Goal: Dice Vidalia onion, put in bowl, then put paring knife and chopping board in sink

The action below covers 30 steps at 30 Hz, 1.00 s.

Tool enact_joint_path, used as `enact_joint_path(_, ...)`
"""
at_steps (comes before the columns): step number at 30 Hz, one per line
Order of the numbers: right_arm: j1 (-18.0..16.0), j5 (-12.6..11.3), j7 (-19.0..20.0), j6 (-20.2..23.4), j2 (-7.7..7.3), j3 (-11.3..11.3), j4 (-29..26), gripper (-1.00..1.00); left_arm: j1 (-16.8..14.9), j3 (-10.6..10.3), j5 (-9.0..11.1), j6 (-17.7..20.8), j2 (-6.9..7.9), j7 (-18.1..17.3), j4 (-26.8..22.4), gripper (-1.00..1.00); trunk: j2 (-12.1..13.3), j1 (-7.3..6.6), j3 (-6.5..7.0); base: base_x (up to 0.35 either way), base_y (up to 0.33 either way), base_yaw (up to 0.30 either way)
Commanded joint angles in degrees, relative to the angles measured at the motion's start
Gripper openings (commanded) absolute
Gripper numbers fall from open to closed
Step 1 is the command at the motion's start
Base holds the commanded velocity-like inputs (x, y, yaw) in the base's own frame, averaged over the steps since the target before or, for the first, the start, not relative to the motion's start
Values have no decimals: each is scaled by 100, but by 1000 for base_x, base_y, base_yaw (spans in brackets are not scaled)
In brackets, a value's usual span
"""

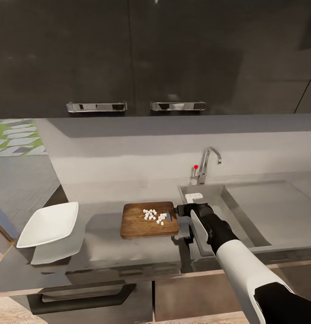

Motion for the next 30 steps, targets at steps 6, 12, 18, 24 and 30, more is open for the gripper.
enact_joint_path(6,-5,-56,-38,23,-4,18,-6,100,-7,-29,1,-27,-6,12,18,100,-13,3,-49,0,0,0)
enact_joint_path(12,-5,-56,-34,25,-5,21,2,100,-6,-31,1,-27,-6,12,18,100,-13,3,-87,0,0,0)
enact_joint_path(18,-5,-56,-29,32,-4,21,28,100,-7,-32,1,-27,-6,12,18,100,-13,3,-100,0,0,0)
enact_joint_path(24,-5,-56,-27,29,-6,21,29,100,-7,-34,1,-27,-6,12,18,100,-13,3,-101,0,0,0)
enact_joint_path(30,-5,-56,-29,23,-11,21,29,100,-7,-34,1,-27,-6,12,18,100,-13,3,-101,0,0,0)
